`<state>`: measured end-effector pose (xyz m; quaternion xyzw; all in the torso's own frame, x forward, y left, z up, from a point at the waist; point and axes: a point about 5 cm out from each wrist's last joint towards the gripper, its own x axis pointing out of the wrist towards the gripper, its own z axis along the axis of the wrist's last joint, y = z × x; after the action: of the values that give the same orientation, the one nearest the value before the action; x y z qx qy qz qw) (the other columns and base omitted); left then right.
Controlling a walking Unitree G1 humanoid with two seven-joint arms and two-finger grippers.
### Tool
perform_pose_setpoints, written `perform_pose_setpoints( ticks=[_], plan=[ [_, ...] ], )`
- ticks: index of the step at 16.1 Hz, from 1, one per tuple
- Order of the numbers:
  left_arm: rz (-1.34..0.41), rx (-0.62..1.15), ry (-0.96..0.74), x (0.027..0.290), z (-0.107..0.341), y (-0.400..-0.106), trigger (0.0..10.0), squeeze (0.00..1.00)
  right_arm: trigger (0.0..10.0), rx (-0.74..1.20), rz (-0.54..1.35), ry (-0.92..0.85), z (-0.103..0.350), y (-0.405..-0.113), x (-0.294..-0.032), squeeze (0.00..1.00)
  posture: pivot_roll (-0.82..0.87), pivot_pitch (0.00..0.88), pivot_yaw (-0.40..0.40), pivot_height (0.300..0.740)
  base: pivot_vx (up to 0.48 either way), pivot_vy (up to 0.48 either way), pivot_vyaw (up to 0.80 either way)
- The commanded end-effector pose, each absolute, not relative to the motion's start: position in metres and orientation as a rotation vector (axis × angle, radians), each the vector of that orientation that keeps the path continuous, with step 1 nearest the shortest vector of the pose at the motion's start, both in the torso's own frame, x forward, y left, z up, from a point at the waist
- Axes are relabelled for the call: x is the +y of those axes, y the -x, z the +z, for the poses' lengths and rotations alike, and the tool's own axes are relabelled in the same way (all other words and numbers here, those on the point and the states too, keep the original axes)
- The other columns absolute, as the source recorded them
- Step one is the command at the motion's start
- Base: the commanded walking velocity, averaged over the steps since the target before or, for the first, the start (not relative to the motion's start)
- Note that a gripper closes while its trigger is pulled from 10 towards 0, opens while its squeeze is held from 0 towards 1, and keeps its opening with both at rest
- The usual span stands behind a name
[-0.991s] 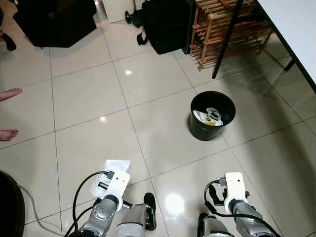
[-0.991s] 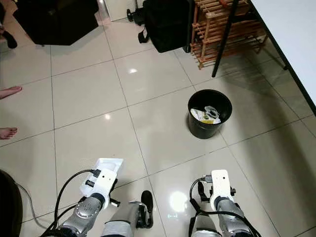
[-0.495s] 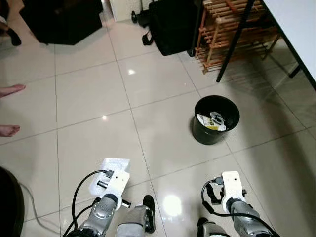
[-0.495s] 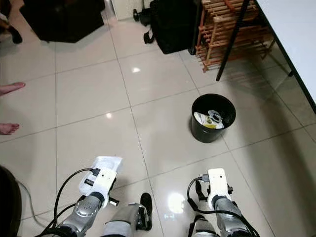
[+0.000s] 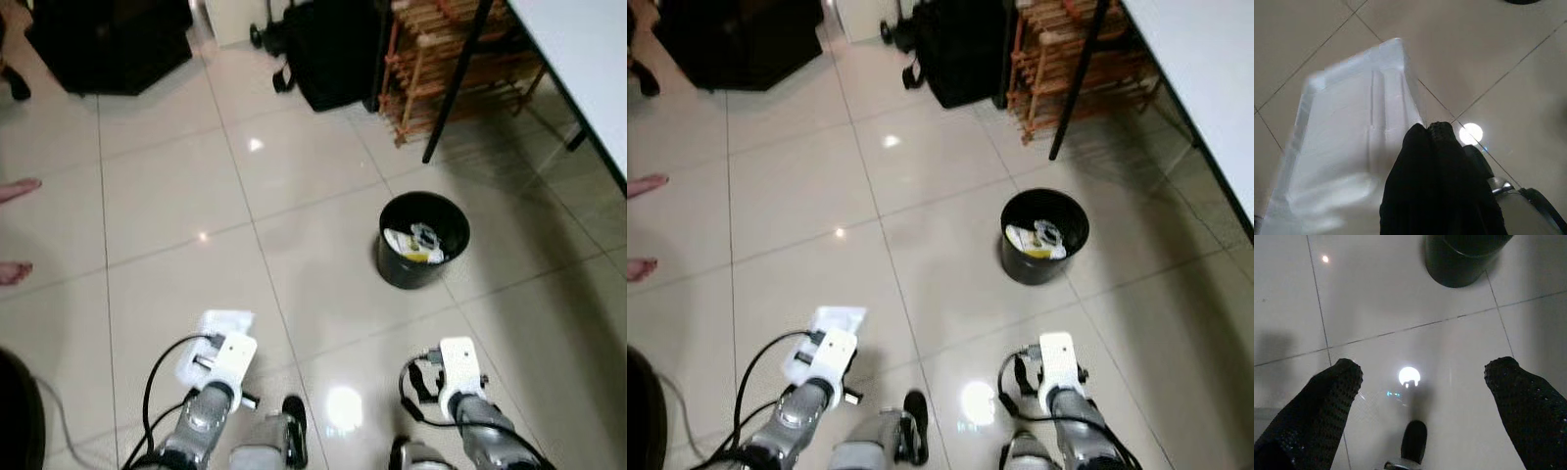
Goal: Picking trash to rubbish bin
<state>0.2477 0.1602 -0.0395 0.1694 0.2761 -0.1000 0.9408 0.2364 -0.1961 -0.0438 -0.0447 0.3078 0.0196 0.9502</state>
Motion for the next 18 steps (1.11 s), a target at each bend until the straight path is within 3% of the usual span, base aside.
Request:
perform_pose_setpoints(
  ticks=[1, 18],
  plan=[
    [-0.195, 0.606, -0.354, 0.1642, -0.0473, -0.2376, 10.0, 0.0, 10.0, 0.666, 0.03, 0.088, -0.0516, -0.2252, -0.198, 0.0, 0.03, 0.274, 0.081, 0.74, 0.311, 0.0, 0.0],
    [-0.195, 0.603, -0.354, 0.1641, -0.0447, -0.2422, 10.0, 0.0, 10.0, 0.667, 0.029, 0.074, -0.0519, -0.2254, -0.1968, 0.0, 0.02, 0.267, 0.083, 0.74, 0.373, 0.0, 0.0]
  ],
)
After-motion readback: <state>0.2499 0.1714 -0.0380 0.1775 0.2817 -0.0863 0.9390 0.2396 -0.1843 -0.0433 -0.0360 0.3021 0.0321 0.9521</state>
